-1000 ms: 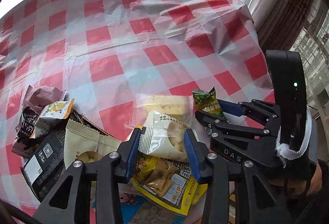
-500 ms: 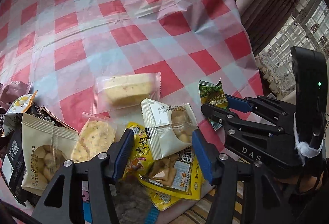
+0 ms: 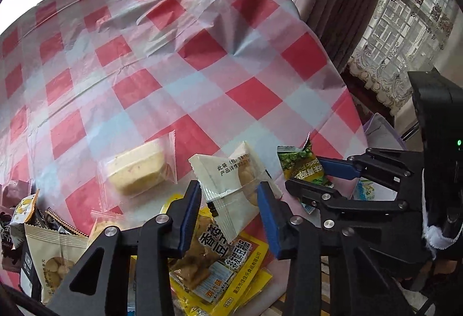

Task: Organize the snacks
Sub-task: 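Grasp the white cookie packet with the left tool while the right tool holds the pea packet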

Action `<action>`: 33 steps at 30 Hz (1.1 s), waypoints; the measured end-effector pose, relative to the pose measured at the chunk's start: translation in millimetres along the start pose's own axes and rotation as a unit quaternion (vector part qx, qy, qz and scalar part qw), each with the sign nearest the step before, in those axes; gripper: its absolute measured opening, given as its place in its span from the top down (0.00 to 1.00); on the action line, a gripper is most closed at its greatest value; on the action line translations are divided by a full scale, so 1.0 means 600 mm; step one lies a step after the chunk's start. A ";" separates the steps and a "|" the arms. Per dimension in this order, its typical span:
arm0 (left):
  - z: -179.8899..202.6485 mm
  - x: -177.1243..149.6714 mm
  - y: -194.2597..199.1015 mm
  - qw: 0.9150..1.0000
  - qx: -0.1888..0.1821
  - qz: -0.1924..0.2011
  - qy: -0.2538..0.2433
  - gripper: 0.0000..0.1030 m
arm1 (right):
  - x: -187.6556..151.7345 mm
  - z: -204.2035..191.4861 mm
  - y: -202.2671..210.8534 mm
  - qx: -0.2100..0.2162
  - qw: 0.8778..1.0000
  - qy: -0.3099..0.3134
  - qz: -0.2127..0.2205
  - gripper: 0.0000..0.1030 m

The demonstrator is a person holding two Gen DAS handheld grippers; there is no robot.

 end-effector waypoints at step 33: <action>-0.018 0.045 -0.070 0.989 -0.103 -0.031 0.103 0.44 | -0.011 0.058 0.028 -0.022 0.998 -0.060 0.018 0.63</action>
Point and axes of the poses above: each gripper's, at about its wrist camera, not at the fingertips, and y roughly against the way its jaws point, z to its right, x to its top, the point moved 2 cm from there along -y, roughly the way its jaws point, and after that the axes turned 6 degrees about -z, right-handed, at the moved point
